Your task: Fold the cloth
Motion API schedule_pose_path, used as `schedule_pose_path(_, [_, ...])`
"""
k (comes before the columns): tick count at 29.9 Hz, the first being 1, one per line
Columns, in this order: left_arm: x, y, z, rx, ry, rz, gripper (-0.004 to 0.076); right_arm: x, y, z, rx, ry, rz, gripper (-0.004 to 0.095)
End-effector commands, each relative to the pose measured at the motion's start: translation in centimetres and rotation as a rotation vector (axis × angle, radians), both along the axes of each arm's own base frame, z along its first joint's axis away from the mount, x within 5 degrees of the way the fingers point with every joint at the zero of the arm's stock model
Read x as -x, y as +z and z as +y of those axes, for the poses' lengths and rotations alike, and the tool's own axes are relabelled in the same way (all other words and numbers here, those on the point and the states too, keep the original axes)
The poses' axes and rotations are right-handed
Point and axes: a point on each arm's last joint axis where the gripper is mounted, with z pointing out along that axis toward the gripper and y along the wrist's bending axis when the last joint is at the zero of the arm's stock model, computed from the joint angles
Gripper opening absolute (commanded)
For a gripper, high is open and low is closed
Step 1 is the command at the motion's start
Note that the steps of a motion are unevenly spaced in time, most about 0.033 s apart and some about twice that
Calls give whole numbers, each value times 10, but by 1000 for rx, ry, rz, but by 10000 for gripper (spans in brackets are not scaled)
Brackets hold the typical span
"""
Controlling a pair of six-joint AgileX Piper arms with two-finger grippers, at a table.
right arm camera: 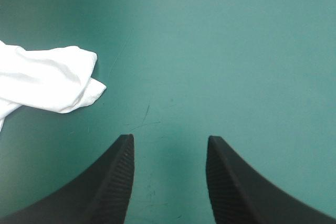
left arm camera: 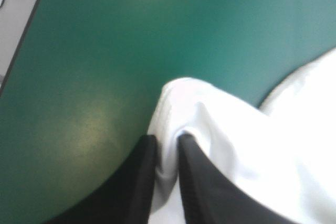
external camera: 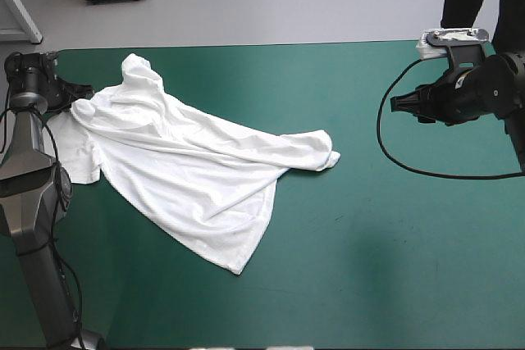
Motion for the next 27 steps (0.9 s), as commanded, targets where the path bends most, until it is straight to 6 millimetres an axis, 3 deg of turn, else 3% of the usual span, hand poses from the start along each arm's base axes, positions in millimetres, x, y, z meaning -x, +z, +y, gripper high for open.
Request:
schedule_pose_path(1, [12,67,-9,-25,-45,-137,323,11,15,-1,-19,16,-54,414])
schedule_pose_path(4, [20,75,-12,3,-49,-91,423,11,15,-1,-22,17,-53,414])
schedule_pose_path(7, [26,90,-16,28,-53,-106,425,11,15,-1,-22,17,-53,414])
schedule_pose_path(10, [36,118,-26,15,-96,-159,425,12,16,-1,-18,22,-56,414])
schedule_pose_path(15, [64,177,-69,75,-211,-292,424,16,18,-2,-8,26,-68,414])
schedule_pose_path(18, [85,199,-102,81,-295,-307,413,18,20,-2,-9,26,-75,415])
schedule_pose_path(21, [105,202,-139,102,-385,-261,395,22,23,-3,-10,26,-85,415])
schedule_pose_path(27, [169,193,-197,18,-546,-120,386,29,28,-4,-13,26,-107,414])
